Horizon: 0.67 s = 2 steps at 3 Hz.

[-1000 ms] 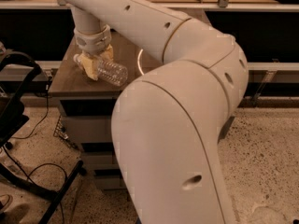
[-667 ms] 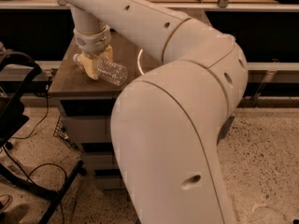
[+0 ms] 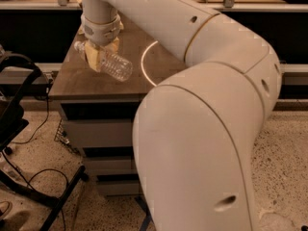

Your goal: Place water bottle upright

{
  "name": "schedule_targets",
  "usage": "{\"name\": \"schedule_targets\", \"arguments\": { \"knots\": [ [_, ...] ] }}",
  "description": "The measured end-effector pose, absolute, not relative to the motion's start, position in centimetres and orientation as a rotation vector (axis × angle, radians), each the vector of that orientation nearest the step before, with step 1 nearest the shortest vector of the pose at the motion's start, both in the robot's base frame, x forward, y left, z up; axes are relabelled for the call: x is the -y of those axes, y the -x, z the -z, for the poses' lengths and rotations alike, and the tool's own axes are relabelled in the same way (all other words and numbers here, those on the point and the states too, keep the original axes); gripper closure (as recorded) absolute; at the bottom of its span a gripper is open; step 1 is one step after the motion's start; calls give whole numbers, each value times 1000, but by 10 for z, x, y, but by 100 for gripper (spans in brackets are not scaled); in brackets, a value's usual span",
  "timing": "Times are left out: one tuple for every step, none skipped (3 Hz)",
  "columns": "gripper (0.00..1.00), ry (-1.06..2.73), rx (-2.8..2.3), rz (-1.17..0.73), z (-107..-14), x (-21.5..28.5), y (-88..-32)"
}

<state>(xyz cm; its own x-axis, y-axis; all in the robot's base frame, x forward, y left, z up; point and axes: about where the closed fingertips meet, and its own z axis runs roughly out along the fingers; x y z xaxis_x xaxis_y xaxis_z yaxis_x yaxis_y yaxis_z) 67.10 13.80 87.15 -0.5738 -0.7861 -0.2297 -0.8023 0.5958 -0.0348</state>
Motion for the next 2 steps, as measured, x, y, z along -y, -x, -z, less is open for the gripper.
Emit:
{"name": "schedule_targets", "arguments": {
  "knots": [
    [100, 1196, -2527, -249, -903, -121, -669],
    [100, 1061, -2408, -381, -928, -89, -664]
  ]
}}
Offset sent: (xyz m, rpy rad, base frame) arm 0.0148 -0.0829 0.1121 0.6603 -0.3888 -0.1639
